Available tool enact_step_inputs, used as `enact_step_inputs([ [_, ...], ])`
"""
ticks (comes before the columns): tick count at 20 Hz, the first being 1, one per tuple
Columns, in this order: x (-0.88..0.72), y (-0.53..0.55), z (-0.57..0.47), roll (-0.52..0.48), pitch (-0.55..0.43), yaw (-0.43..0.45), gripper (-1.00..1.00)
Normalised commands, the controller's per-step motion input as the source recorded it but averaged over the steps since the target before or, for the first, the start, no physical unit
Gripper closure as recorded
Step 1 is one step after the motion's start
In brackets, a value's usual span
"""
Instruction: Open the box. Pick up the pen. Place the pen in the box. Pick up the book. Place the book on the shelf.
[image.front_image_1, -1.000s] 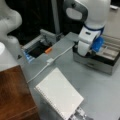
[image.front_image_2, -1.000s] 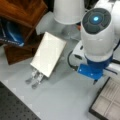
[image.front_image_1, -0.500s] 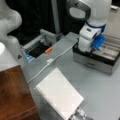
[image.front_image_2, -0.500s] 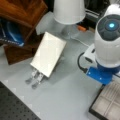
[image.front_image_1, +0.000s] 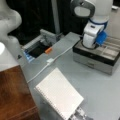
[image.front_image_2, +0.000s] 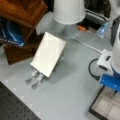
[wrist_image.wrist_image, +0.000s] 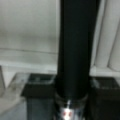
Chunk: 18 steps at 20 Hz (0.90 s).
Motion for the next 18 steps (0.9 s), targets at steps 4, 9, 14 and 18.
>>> enact_step_inputs([
  [4, 0.30, 0.28, -0.05, -0.217, -0.040, 0.002, 1.00],
  [9, 0.39, 0.30, -0.07, -0.229, -0.023, -0.031, 1.00],
  [14, 0.45, 0.31, -0.02, -0.244, -0.005, -0.037, 1.00],
  [18, 0.44, 0.28, 0.05, -0.280, 0.029, -0.014, 1.00],
])
